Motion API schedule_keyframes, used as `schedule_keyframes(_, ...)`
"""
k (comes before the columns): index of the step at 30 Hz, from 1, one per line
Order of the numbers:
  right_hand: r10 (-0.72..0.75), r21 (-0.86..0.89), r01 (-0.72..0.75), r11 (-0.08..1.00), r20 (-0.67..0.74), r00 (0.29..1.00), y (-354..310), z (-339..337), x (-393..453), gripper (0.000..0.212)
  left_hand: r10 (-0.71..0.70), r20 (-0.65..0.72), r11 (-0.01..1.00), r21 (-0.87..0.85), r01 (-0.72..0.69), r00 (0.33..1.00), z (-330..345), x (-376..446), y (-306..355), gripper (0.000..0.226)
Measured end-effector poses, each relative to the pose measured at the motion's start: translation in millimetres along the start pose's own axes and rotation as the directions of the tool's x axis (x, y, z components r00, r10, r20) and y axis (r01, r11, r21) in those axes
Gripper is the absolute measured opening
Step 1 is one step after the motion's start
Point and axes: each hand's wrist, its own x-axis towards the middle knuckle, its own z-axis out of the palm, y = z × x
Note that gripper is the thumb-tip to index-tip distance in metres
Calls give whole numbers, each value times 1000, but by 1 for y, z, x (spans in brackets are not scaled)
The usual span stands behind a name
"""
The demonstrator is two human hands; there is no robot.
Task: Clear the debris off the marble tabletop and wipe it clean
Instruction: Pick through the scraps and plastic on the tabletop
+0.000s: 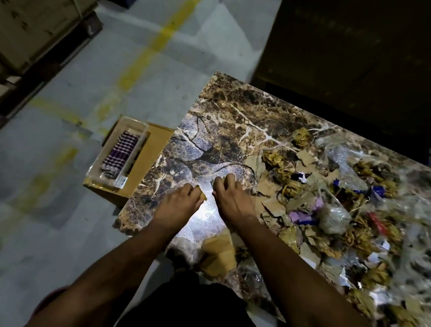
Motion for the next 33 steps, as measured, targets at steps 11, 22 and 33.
schedule_keyframes(11,-135,169,115,979,111,985,21,-26,24,40,-169,38,936,-308,173,985,-31,-11,12,24)
schedule_keyframes(22,166,545,112,831,-435,885,100,-112,-1,44,-144,-217,870,-493,19,965,-82,46,68,24)
schedule_keyframes(33,715,696,-287,658,-458,528,236,-69,-148,17,162,-147,778,-590,-218,976,-58,107,215,31)
